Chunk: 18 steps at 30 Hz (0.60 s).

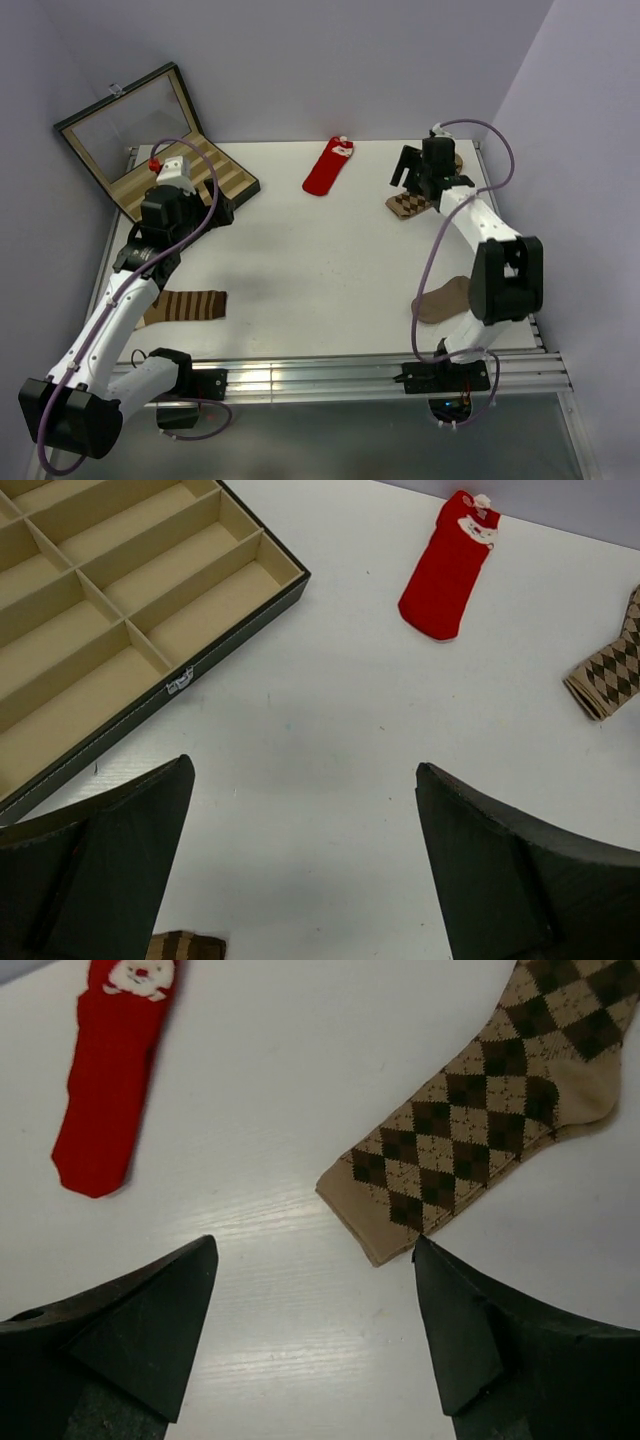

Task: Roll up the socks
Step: Move the sock to the center of the board.

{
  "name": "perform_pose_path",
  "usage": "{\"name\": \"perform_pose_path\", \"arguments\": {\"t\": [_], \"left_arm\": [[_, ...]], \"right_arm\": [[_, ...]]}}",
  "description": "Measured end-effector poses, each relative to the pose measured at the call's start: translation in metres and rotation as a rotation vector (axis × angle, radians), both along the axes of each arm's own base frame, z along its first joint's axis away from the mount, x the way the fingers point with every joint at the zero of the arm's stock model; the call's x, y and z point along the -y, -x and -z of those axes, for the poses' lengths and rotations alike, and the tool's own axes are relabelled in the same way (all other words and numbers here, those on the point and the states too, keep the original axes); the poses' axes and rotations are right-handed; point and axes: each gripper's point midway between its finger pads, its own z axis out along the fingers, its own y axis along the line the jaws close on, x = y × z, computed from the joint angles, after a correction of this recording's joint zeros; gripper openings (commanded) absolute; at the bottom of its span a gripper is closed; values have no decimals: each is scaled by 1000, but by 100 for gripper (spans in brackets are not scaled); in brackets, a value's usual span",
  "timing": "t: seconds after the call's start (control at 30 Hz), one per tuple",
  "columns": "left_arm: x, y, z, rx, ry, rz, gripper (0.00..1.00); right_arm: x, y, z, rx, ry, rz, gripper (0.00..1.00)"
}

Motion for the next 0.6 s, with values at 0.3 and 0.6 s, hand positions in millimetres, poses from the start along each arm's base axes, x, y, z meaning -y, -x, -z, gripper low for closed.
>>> {"name": "perform_pose_path", "arguments": {"t": [0.3,0.6], "left_arm": [[-6,-1,4,-4,-18,-32,99],[-10,0,9,-7,-39,-49,99]], "right_arm": [[-6,-38,81,-204,-37,-80,67],[-20,-20,137,-375,-69,-121,62]]}}
